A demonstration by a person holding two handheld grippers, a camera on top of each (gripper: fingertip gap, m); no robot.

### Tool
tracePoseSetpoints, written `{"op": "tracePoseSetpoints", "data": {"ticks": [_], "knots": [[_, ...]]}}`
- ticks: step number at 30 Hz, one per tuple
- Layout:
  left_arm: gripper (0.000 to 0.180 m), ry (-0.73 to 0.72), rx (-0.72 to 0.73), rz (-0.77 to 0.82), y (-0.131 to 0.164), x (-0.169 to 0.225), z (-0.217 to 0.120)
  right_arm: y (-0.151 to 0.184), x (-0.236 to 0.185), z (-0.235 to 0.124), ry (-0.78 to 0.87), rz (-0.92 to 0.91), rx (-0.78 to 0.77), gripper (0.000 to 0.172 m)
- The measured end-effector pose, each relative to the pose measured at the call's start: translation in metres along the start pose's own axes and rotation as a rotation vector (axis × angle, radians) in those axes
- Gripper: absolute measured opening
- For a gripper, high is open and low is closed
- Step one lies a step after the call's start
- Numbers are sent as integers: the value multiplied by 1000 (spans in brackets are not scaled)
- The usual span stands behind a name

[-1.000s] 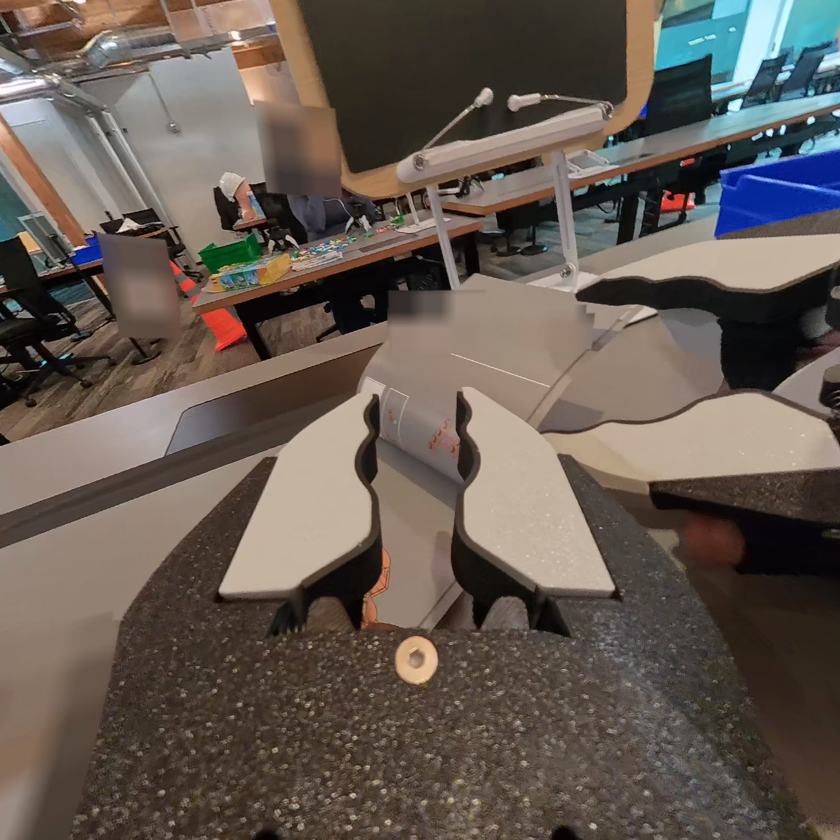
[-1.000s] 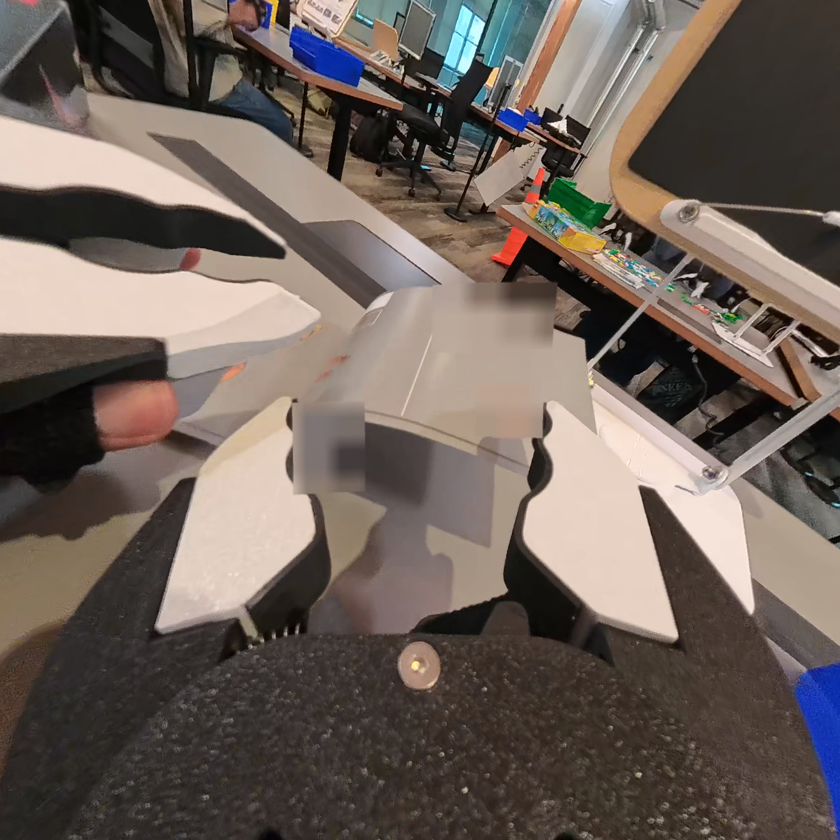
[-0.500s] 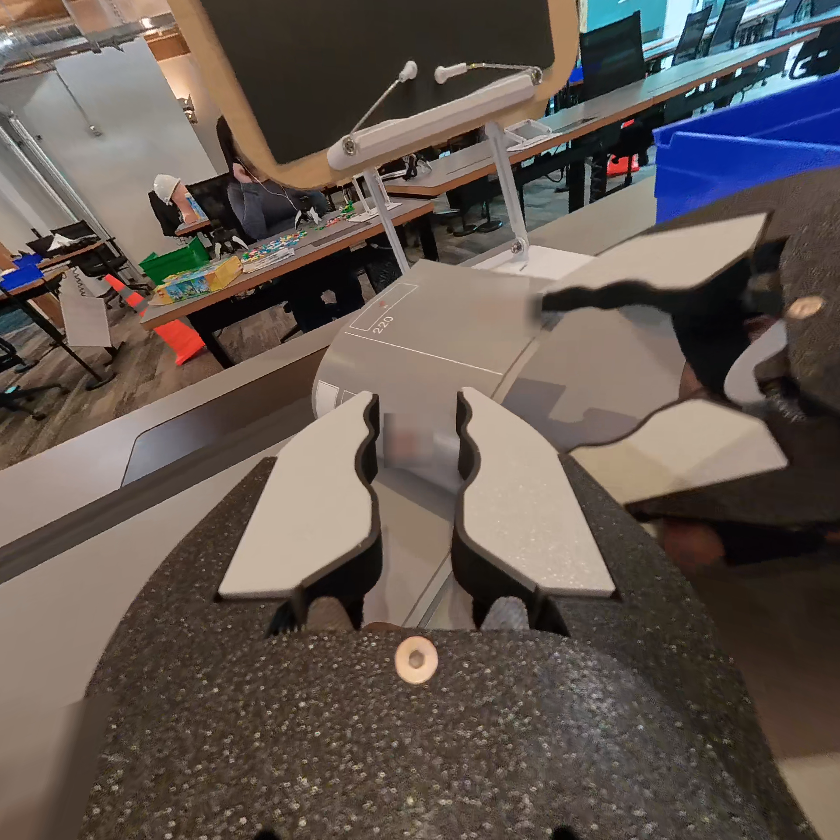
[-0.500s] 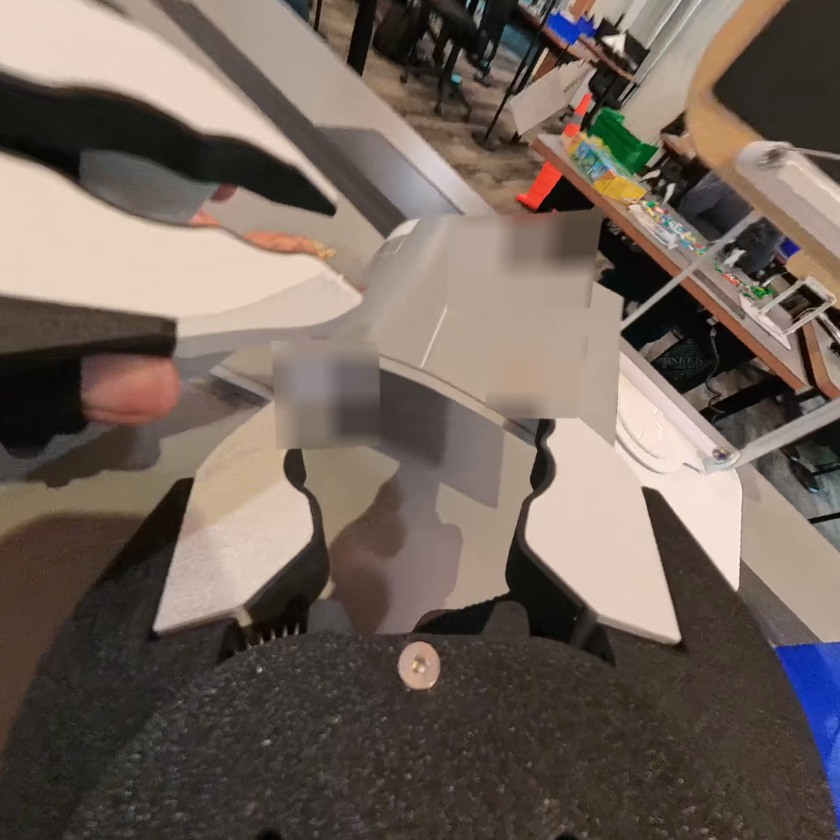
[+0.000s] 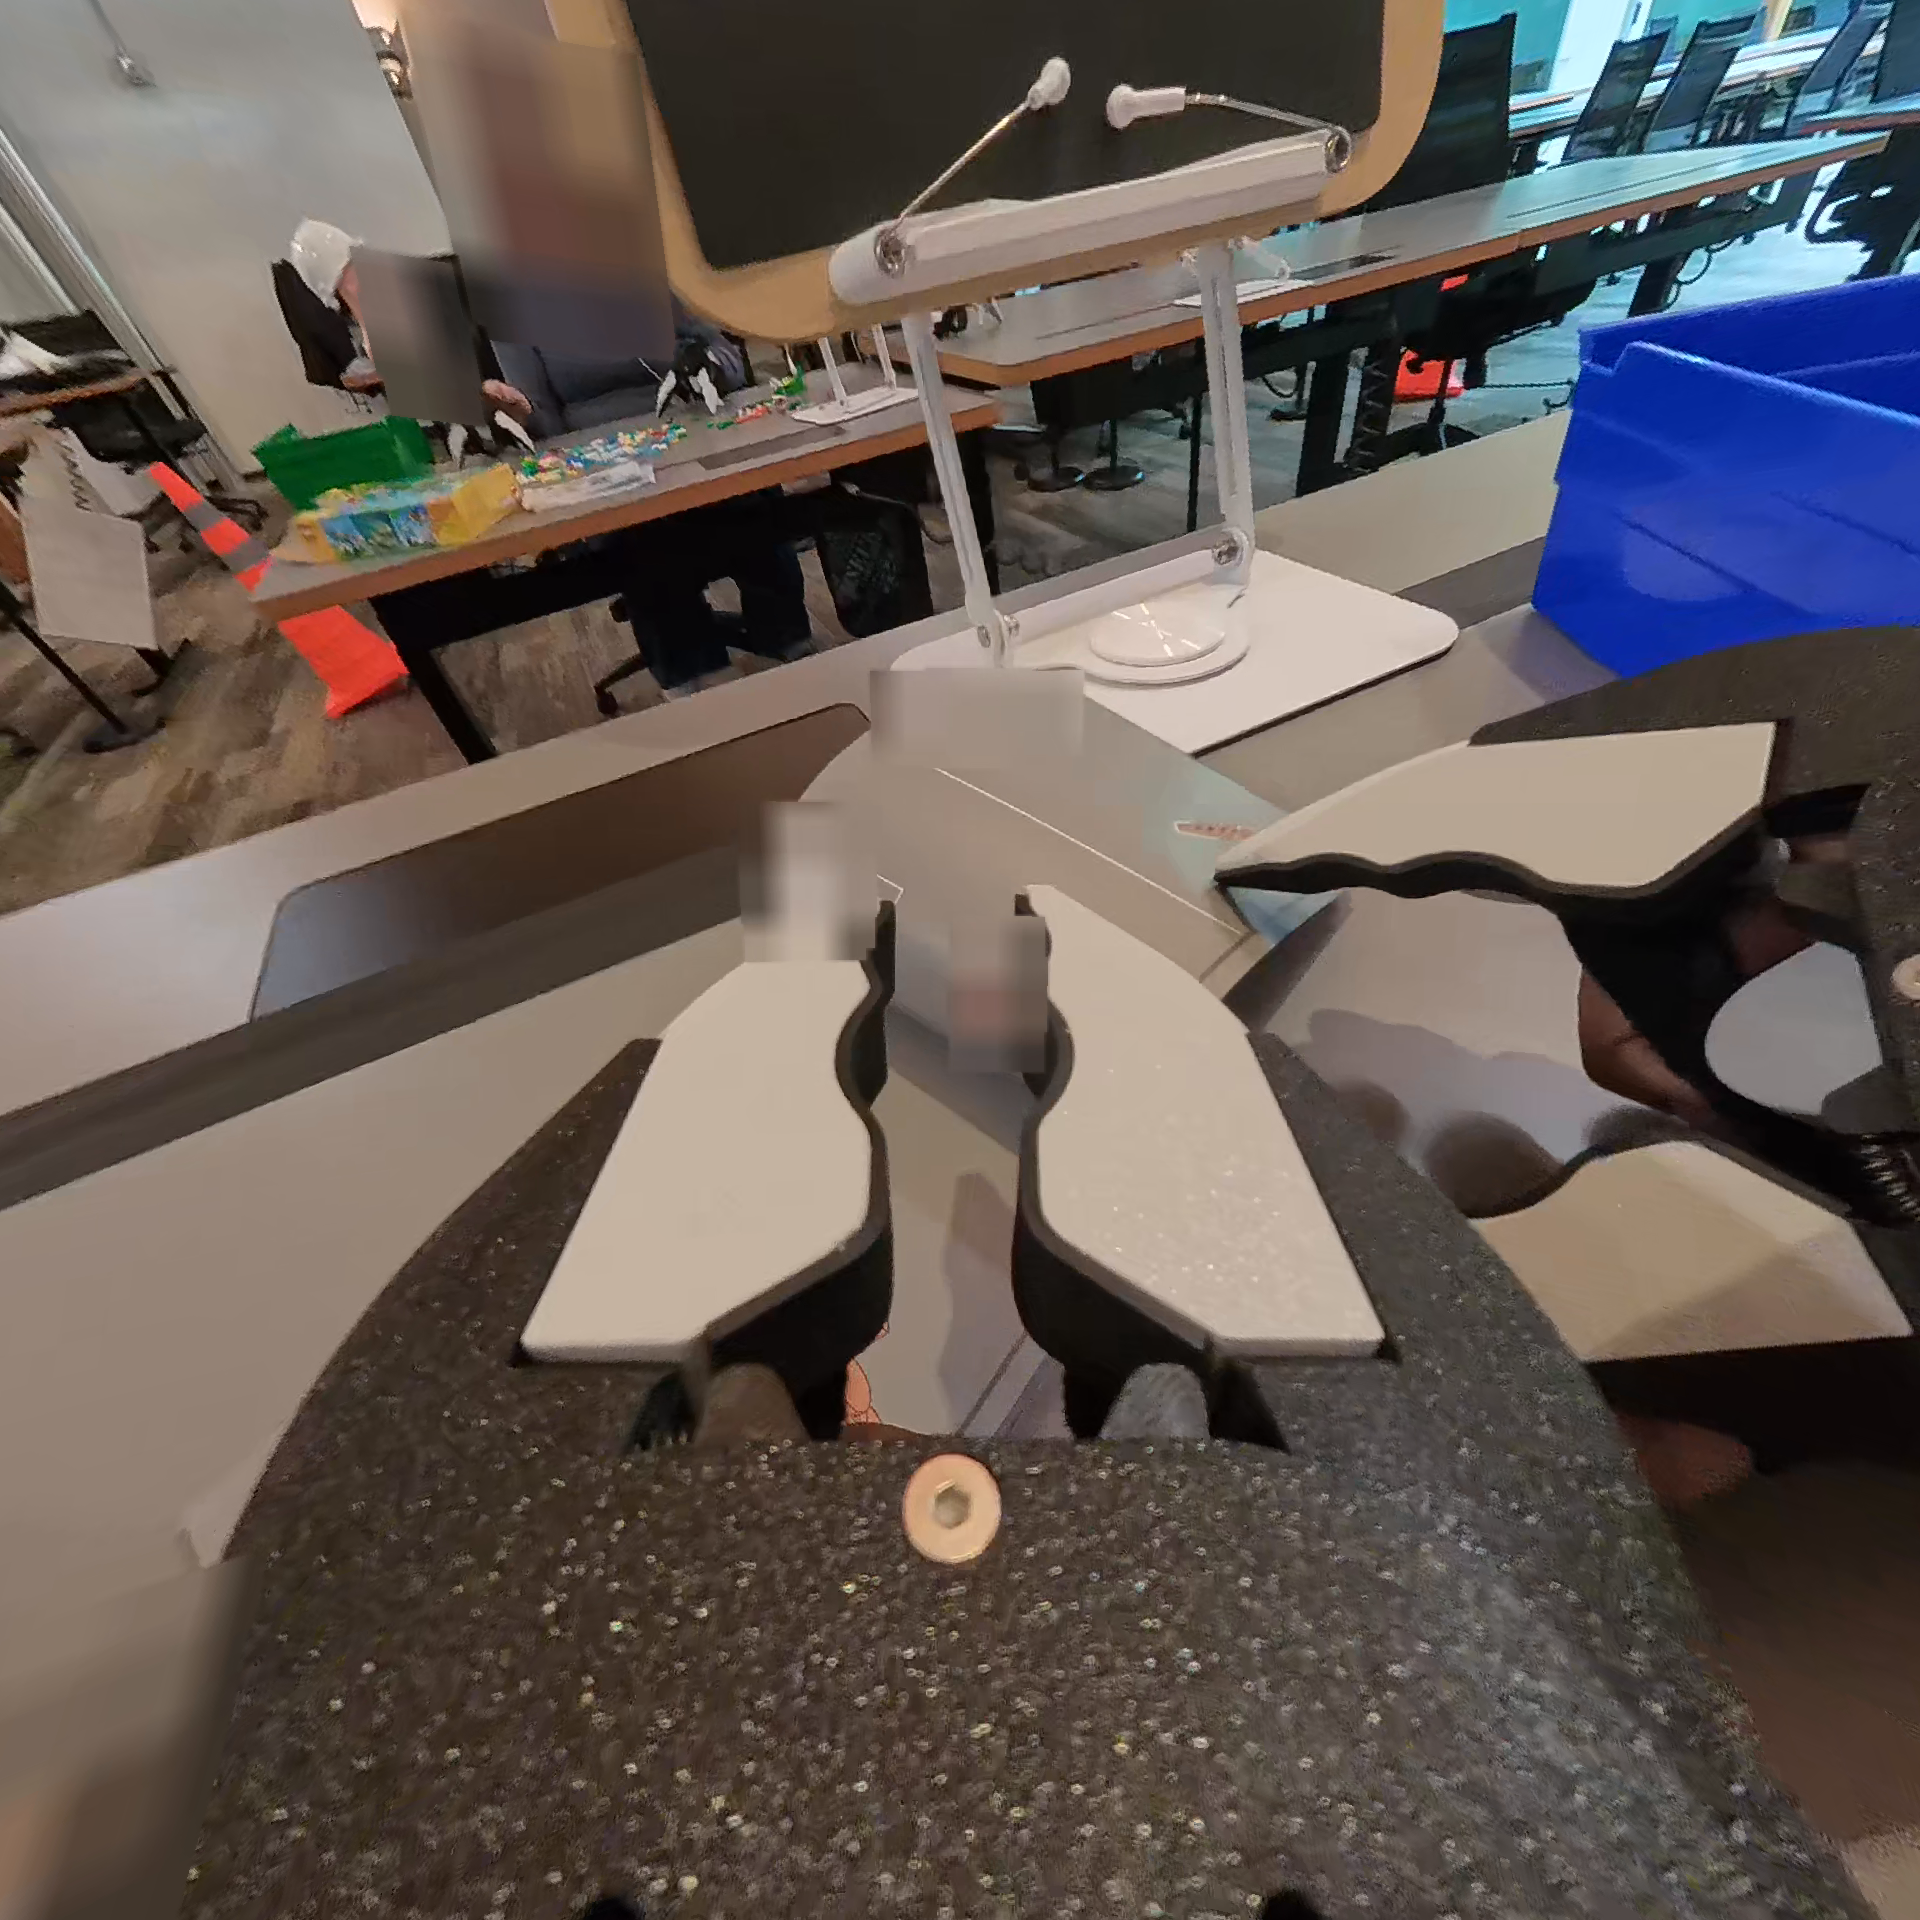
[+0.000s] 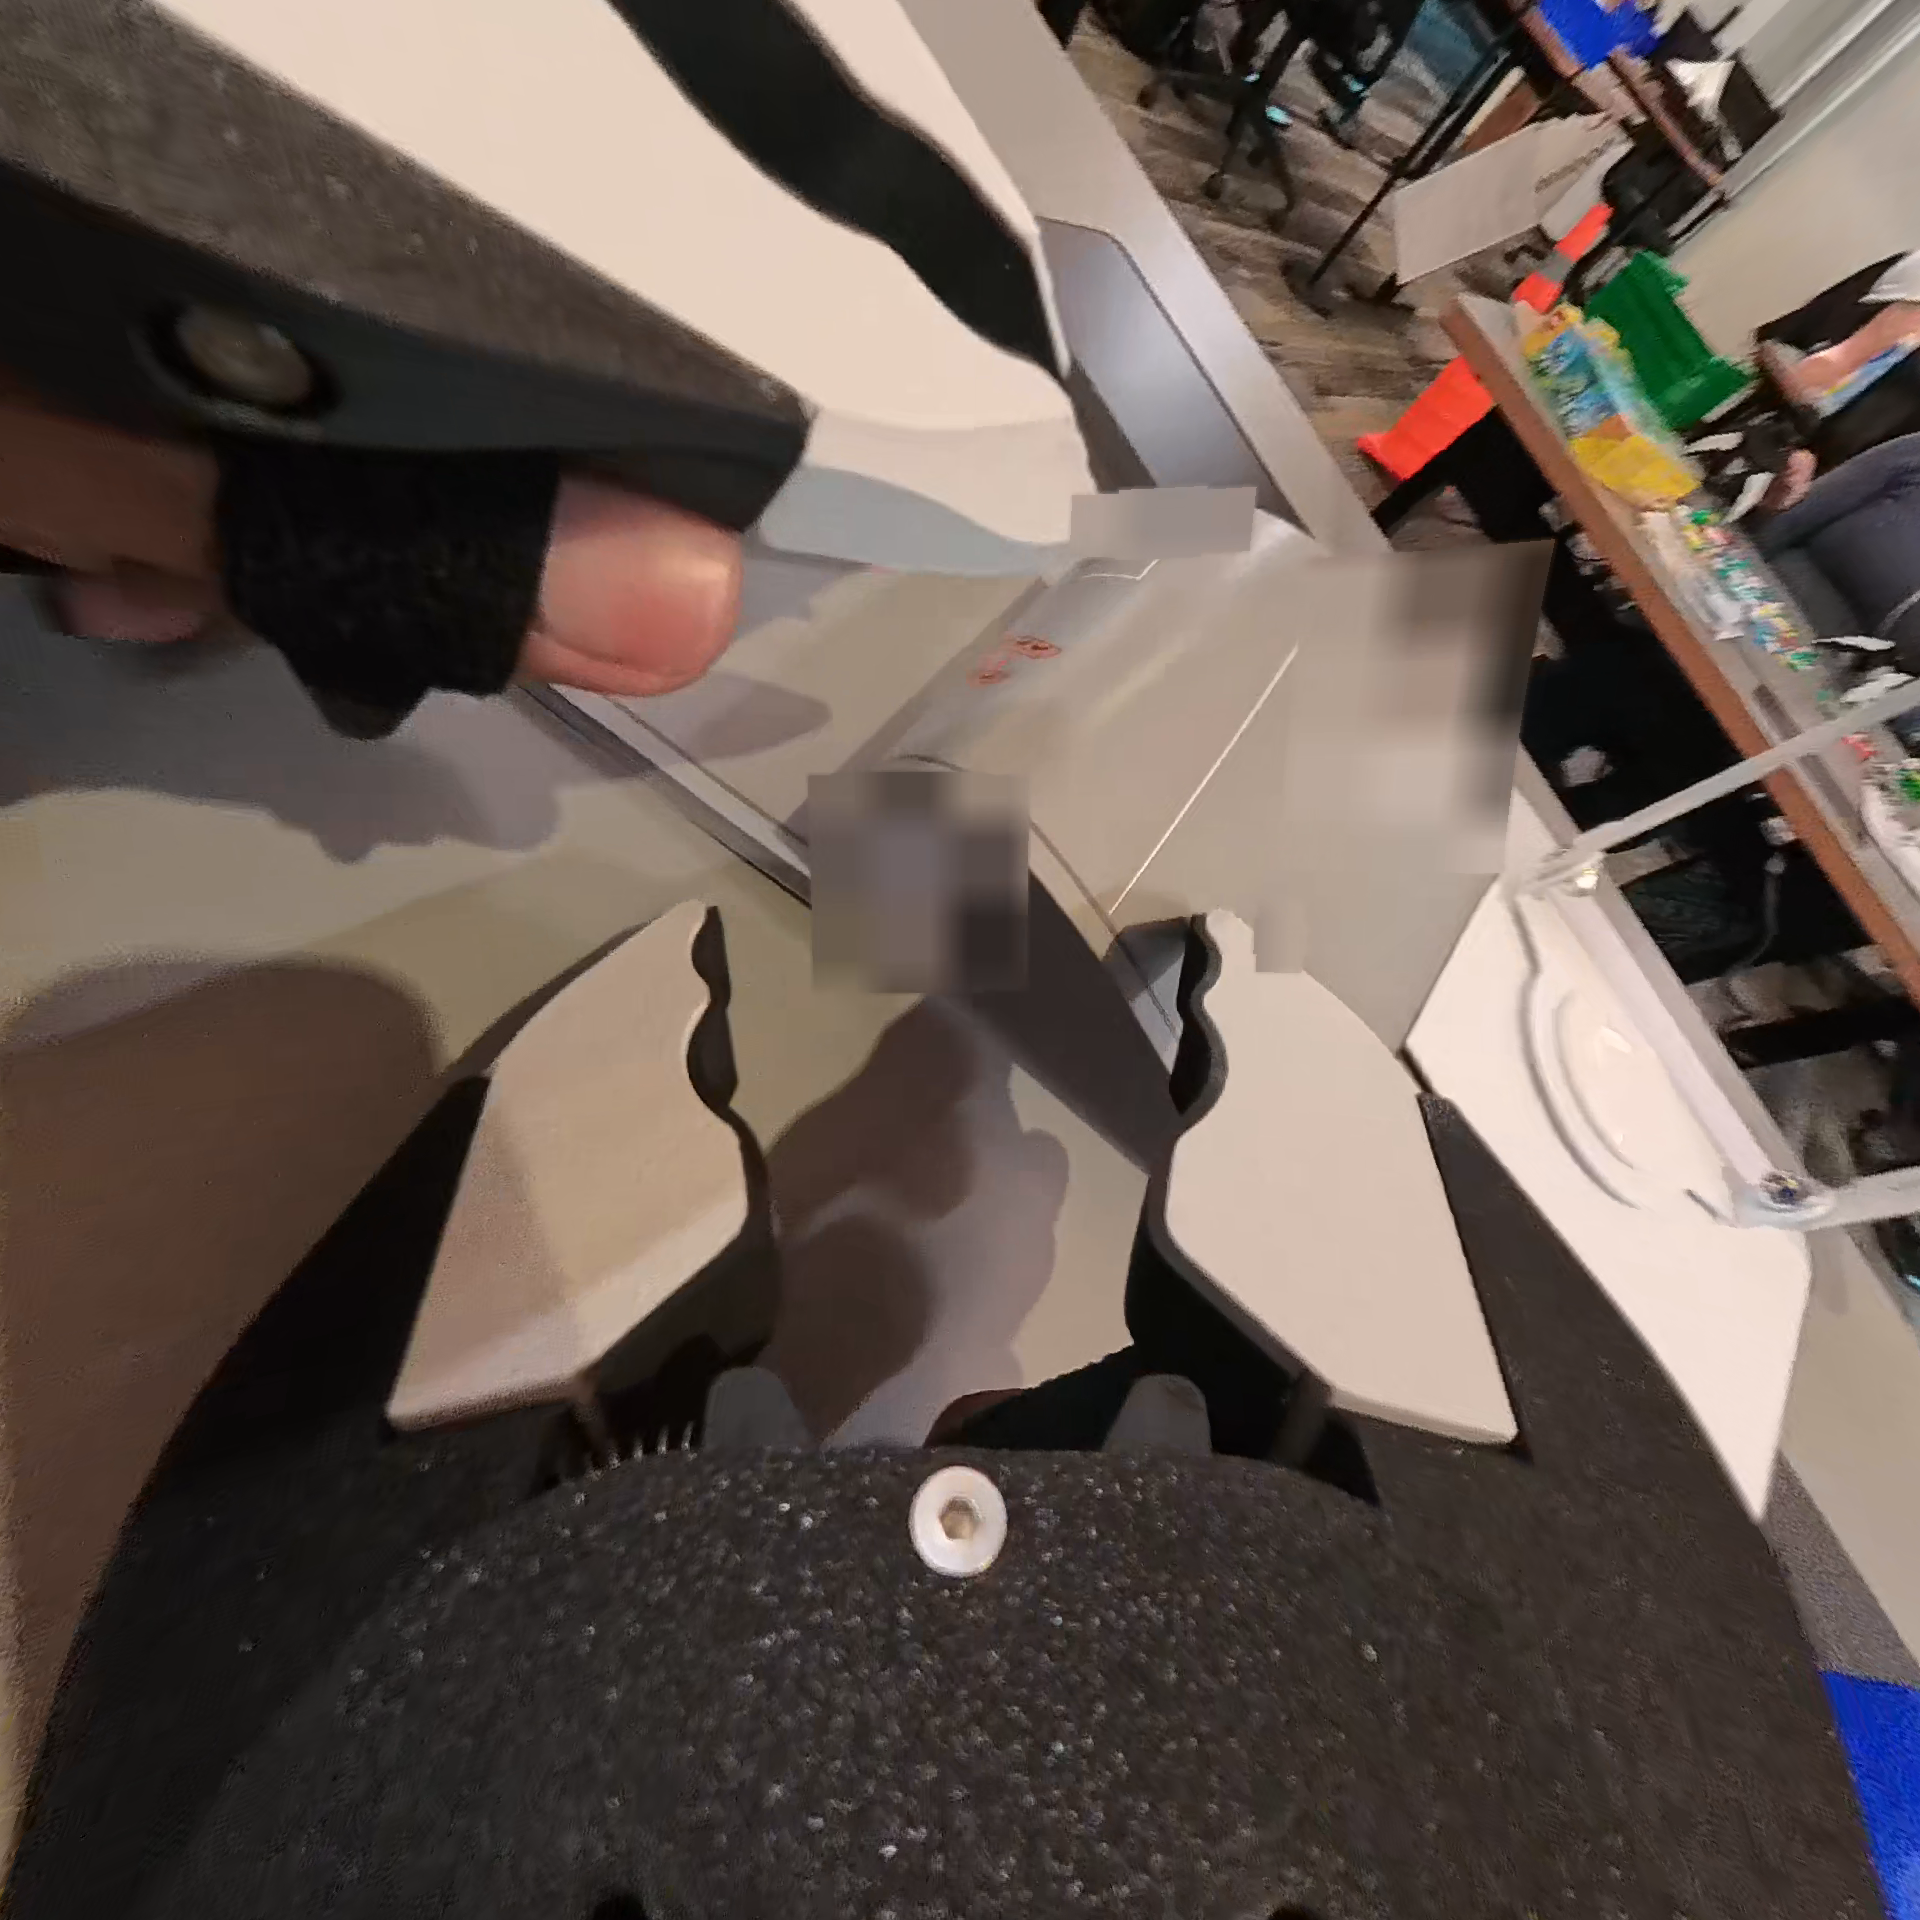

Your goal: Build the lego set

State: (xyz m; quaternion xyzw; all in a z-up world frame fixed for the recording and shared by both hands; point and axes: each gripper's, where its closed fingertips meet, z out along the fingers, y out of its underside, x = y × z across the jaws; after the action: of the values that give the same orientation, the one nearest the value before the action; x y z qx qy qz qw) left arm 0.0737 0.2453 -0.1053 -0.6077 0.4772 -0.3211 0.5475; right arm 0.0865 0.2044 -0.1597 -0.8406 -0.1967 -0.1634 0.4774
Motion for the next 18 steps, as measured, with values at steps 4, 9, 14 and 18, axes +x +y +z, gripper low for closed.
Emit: {"op": "tracePoseSetpoints", "data": {"ticks": [4, 9, 14, 18], "knots": [[22, 0, -22, -52, 6, -4, 1, -5, -12, 0, -58, -1, 2, 87], [22, -2, -56, -60, 12, -6, 3, -12, -24, 1, -80, -29, 9, 88], [22, -27, -53, -77, 11, -12, 1, -23, -28, 1, -69, -72, 33, 87], [22, -85, -85, -97, 17, -23, 0, -29, -36, 2, -79, -128, 47, 87]]}}
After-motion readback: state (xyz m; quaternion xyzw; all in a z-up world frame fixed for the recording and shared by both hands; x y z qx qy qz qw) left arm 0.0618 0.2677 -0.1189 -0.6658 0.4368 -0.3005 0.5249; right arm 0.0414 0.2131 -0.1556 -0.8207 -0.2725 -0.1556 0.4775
